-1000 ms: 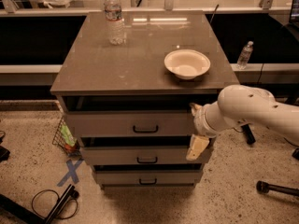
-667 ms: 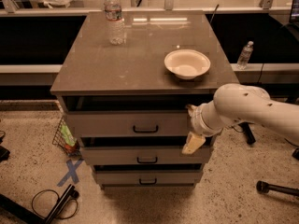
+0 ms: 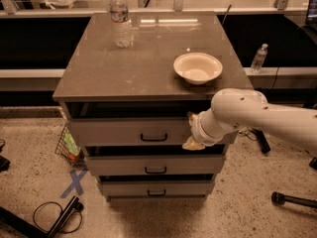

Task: Open top drawer

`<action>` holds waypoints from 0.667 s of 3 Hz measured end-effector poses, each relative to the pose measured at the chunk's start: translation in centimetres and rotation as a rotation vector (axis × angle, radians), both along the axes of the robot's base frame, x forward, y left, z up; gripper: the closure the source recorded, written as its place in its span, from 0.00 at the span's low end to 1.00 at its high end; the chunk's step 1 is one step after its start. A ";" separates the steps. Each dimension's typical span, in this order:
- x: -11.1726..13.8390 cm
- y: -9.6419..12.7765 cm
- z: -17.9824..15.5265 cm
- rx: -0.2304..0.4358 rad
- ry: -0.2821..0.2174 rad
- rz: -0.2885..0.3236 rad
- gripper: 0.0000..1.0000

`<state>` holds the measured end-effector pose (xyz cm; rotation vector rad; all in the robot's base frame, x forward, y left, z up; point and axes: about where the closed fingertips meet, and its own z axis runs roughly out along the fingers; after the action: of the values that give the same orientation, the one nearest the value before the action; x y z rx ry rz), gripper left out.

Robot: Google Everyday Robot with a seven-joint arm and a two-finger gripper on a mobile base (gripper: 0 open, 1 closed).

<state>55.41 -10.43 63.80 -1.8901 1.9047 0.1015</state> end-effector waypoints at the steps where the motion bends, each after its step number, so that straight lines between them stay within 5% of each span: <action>1: 0.0 0.0 0.0 0.000 0.000 0.000 0.88; 2: -2.0 -0.1 0.1 0.022 0.020 -0.001 1.00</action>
Offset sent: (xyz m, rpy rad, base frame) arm -0.2070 -0.0078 0.0123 0.2230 0.2007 -0.0107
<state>53.39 -10.50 63.86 -1.8810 1.9096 0.1407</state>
